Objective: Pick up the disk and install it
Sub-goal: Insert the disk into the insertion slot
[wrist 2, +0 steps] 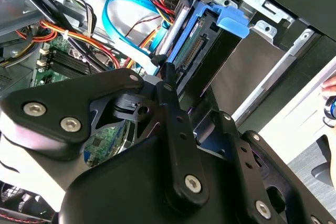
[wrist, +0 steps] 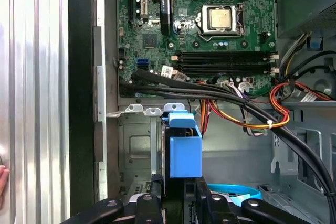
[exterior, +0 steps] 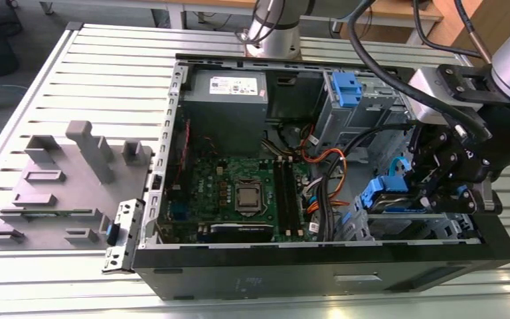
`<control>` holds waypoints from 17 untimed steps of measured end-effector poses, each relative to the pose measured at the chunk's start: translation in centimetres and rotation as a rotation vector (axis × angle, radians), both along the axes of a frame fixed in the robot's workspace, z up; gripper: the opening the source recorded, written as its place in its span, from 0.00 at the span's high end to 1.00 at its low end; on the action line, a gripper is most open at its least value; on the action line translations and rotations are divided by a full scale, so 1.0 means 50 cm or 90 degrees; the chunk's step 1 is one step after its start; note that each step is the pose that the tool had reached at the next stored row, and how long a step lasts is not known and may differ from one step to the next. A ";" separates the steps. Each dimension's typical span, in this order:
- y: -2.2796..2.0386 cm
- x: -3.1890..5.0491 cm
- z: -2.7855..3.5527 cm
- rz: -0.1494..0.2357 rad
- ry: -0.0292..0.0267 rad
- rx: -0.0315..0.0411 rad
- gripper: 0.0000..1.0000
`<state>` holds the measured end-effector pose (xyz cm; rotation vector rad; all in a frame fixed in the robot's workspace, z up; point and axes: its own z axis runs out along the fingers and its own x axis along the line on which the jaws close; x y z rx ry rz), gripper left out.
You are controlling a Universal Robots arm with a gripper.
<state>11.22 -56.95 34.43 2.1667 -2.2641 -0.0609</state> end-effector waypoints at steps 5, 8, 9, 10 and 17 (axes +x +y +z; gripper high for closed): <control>0.0000 0.000 0.000 0.000 0.0000 0.0001 0.65; 0.0000 0.000 -0.001 0.000 -0.0001 0.0002 0.64; -0.0001 0.000 -0.001 0.000 -0.0001 0.0002 0.64; 0.0000 0.000 -0.001 0.000 -0.0001 0.0001 0.58; -0.0001 -0.001 -0.001 0.000 -0.0039 0.0009 0.58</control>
